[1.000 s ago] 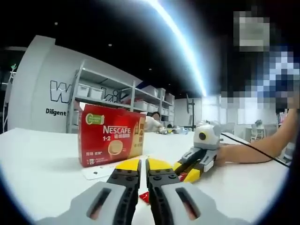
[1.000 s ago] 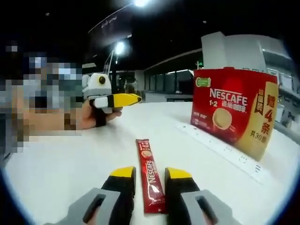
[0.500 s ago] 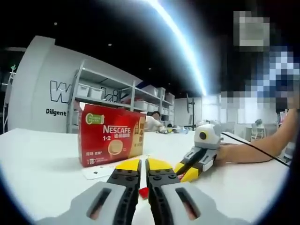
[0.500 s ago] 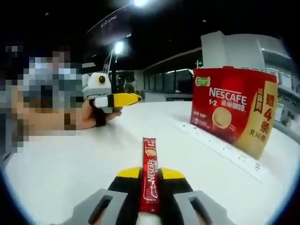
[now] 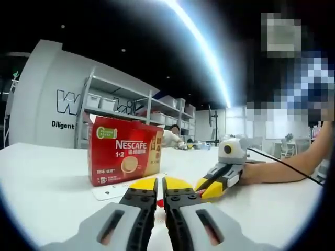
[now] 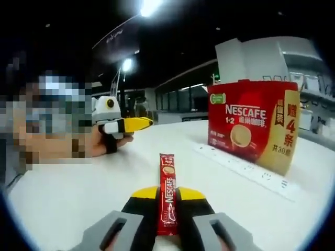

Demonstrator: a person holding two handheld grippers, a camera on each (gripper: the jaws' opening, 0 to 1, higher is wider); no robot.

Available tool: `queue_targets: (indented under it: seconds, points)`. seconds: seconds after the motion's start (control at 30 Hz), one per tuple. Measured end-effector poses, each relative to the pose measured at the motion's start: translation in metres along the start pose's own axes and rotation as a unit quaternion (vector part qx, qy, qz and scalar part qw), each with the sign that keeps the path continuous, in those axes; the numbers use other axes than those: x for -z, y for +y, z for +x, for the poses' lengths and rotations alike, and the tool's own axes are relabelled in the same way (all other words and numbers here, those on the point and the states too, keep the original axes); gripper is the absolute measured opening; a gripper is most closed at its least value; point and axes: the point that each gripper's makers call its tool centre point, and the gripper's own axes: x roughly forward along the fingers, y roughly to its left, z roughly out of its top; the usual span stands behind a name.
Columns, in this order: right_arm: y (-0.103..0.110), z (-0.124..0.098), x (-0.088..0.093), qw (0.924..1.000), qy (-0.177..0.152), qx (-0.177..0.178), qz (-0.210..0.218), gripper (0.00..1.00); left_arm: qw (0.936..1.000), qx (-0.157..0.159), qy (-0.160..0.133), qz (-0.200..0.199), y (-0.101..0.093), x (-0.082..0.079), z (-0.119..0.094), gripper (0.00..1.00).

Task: Tear open the coffee pouch, take out the coffee, and pour the coffee from the pouch into the cup

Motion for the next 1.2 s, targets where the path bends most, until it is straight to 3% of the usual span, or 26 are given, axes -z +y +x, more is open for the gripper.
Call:
queue_targets:
  seconds: [1.2]
  points:
    - [0.0031, -0.0011, 0.0013, 1.0000, -0.001, -0.005, -0.006, 0.12, 1.0000, -0.001, 0.001, 0.000, -0.0003, 0.0007, 0.0002, 0.07]
